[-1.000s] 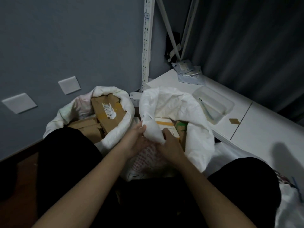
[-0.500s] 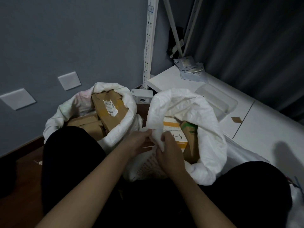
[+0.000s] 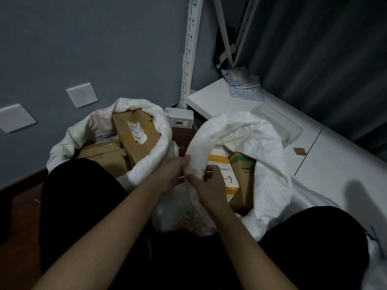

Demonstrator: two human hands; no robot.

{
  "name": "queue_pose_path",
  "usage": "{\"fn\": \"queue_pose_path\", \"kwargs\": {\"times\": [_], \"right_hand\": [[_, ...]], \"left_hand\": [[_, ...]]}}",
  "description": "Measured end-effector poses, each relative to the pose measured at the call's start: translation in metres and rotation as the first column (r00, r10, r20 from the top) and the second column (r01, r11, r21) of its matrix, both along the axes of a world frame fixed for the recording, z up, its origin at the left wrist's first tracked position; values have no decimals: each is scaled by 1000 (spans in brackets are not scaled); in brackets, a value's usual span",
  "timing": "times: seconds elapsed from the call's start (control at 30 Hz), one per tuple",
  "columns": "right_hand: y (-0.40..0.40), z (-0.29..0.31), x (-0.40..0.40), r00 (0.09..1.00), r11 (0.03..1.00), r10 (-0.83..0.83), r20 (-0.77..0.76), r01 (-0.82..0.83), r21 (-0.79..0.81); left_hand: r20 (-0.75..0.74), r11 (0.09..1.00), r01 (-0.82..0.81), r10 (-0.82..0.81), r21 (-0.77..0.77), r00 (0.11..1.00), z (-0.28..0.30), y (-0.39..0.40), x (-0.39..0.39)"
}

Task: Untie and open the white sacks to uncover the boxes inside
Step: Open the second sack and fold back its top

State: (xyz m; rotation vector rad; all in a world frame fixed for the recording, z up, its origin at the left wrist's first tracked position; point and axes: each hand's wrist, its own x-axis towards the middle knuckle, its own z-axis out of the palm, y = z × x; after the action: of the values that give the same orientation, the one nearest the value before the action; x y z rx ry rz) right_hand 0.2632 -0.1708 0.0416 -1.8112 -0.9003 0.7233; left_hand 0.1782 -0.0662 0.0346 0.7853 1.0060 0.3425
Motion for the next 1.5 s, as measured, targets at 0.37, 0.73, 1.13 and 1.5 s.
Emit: {"fn": "queue_pose_path", "kwargs": {"times": [0.37, 0.73, 1.13, 1.5], "right_hand": [[8, 19, 22, 732, 910, 314, 604, -413, 27], [100, 36, 93, 503, 574, 805, 315, -526, -628], [95, 26, 119, 797, 633, 562, -220, -586, -506], [82, 10, 142, 906, 723, 387, -169, -412, -554]], "left_hand": [[-417, 792, 305, -70, 529, 906, 23, 29, 14], [-615, 429, 610, -146, 666, 775, 5, 30, -4], [-662, 244, 681, -164, 691, 731, -6, 22, 29], [-739, 163, 739, -72, 653, 669, -5, 35, 53]]}}
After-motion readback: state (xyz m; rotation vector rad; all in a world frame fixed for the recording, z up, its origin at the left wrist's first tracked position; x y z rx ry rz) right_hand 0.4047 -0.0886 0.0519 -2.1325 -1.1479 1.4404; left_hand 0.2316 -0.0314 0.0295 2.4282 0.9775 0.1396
